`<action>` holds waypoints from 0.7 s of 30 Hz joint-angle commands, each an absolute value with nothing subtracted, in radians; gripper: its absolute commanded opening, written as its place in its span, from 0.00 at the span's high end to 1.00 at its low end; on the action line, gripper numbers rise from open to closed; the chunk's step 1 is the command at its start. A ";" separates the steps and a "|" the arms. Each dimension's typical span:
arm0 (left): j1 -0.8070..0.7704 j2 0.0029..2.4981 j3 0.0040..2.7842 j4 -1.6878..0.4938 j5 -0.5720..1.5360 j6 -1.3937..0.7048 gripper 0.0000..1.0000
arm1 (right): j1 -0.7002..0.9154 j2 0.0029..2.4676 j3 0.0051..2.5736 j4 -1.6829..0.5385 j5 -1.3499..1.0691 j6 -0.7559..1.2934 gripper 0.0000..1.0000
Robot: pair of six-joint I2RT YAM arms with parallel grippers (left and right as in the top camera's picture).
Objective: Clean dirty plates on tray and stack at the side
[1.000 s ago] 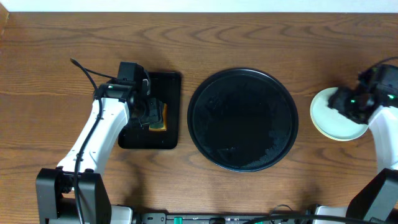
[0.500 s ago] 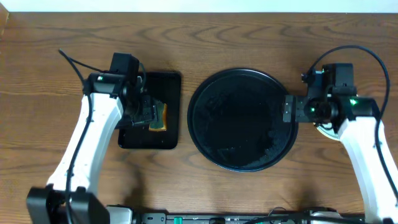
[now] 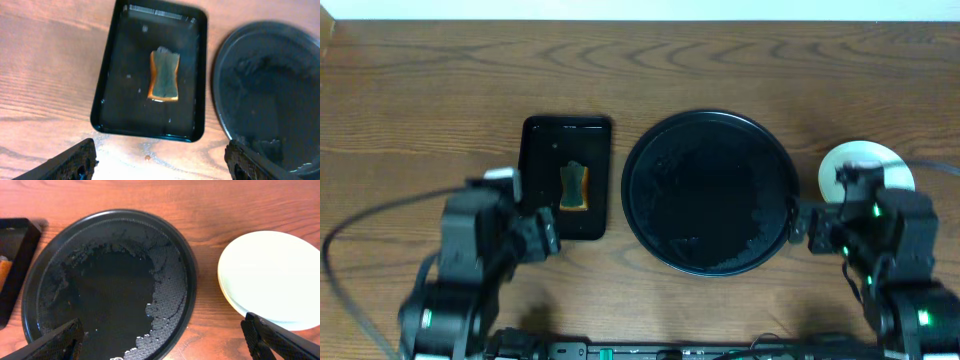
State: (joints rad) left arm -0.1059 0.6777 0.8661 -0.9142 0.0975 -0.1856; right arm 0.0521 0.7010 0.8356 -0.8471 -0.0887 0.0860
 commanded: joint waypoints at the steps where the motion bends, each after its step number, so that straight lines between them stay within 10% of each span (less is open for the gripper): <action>1: -0.102 0.564 0.832 -0.916 0.089 -0.181 0.16 | 0.058 0.617 0.805 -0.879 -0.079 0.100 0.01; 21: -0.102 0.436 0.832 -0.941 0.089 -0.181 0.06 | 0.058 0.561 0.805 -1.155 -0.079 0.100 0.01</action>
